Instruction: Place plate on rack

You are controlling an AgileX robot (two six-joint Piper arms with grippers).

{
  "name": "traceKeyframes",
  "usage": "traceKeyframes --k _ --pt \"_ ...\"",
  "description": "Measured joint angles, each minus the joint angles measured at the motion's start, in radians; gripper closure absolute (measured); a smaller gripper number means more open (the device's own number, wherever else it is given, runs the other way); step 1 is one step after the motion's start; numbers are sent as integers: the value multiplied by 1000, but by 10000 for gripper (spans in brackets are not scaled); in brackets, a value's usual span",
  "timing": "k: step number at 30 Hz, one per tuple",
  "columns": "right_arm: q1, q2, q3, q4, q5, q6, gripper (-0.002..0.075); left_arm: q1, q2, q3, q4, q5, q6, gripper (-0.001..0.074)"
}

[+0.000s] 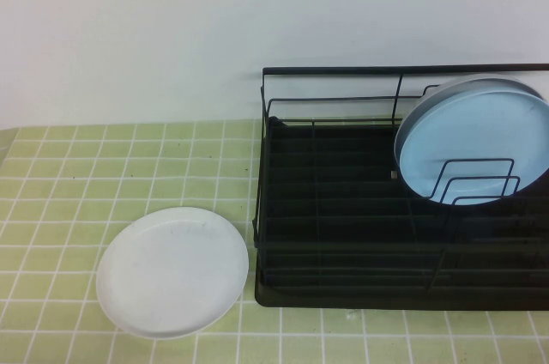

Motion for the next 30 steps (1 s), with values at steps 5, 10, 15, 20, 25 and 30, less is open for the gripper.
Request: traceKeyframes --k 5,10,15,20,25,30 --pt "0 0 0 0 0 0 729 0 0 0 26 -5 0 735" --pt "0 0 0 0 0 -7 729 0 0 0 26 -98 0 735" --pt "0 0 0 0 0 -7 729 0 0 0 11 -282 0 735" --pt "0 0 0 -26 -2 -7 729 0 0 0 11 -424 -4 735" --pt "0 0 0 -26 -76 -7 729 0 0 0 15 -503 -2 735" --pt "0 0 0 -16 -319 -7 729 0 0 0 15 -521 -2 735"
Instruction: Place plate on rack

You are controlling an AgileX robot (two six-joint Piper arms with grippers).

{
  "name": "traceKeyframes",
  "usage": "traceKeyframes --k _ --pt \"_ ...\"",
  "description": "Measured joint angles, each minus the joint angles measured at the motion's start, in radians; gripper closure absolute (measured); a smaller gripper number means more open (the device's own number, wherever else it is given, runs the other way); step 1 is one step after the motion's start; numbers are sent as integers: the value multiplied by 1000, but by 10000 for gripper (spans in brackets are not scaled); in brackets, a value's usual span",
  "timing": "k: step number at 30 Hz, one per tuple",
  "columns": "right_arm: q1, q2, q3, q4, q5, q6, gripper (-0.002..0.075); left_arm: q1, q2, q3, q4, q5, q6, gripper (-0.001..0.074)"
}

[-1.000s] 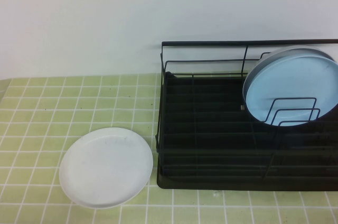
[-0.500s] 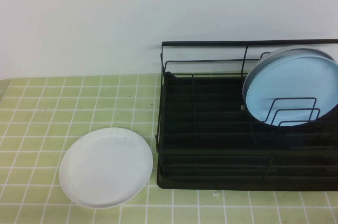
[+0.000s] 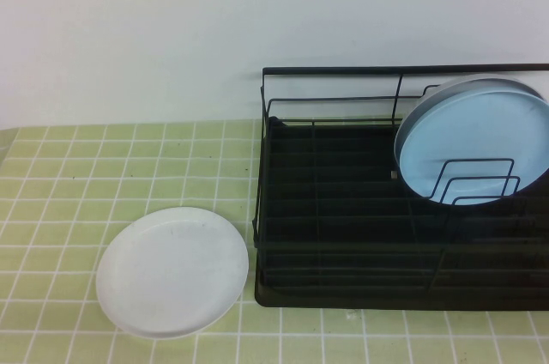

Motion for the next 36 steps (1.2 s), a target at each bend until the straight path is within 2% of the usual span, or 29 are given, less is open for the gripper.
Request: traceKeyframes --k 5,10,17,24,28,36 --pt "0 0 0 0 -261 9 729 0 0 0 0 -49 0 735" --pt "0 0 0 0 -364 18 729 0 0 0 -27 -81 -101 735" --pt "0 2 0 0 -341 18 729 0 0 -122 -23 -79 -23 735" --pt "0 2 0 0 -279 -30 729 0 2 -300 30 155 29 735" --pt "0 4 -6 -4 -254 -124 729 0 2 -305 32 179 29 735" --pt "0 5 -154 -4 19 -132 724 0 13 -312 -17 317 -24 735"
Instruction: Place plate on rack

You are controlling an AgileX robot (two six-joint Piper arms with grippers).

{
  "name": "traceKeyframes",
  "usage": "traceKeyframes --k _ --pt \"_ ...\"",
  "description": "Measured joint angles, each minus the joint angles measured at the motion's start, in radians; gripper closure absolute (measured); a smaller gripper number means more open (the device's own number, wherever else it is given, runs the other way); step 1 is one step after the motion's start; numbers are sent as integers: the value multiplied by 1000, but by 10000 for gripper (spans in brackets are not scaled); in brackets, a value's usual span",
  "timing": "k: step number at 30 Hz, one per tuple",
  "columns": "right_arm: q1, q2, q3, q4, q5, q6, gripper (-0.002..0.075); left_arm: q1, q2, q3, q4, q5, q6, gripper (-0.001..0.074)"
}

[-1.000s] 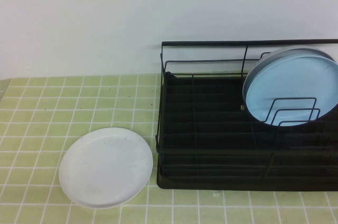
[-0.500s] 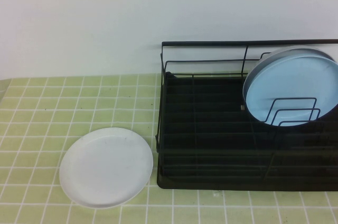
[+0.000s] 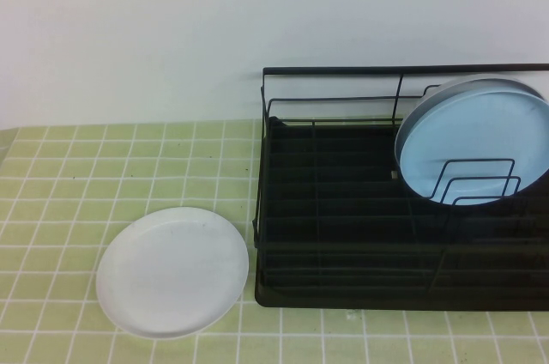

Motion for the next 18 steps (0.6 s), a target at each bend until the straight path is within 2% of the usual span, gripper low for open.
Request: traceKeyframes --k 4,9,11,14,18 --pt "0 5 -90 0 166 -11 722 0 72 -41 -10 199 -117 735" --pt "0 109 -161 11 428 -21 722 0 267 -111 34 427 -236 735" --pt "0 164 -171 57 444 -39 722 0 349 -125 56 425 -234 735" --pt "0 268 -171 98 453 -71 722 0 463 -124 55 304 -201 735" --pt "0 421 -172 147 470 -100 722 0 574 -134 -46 243 -214 734"
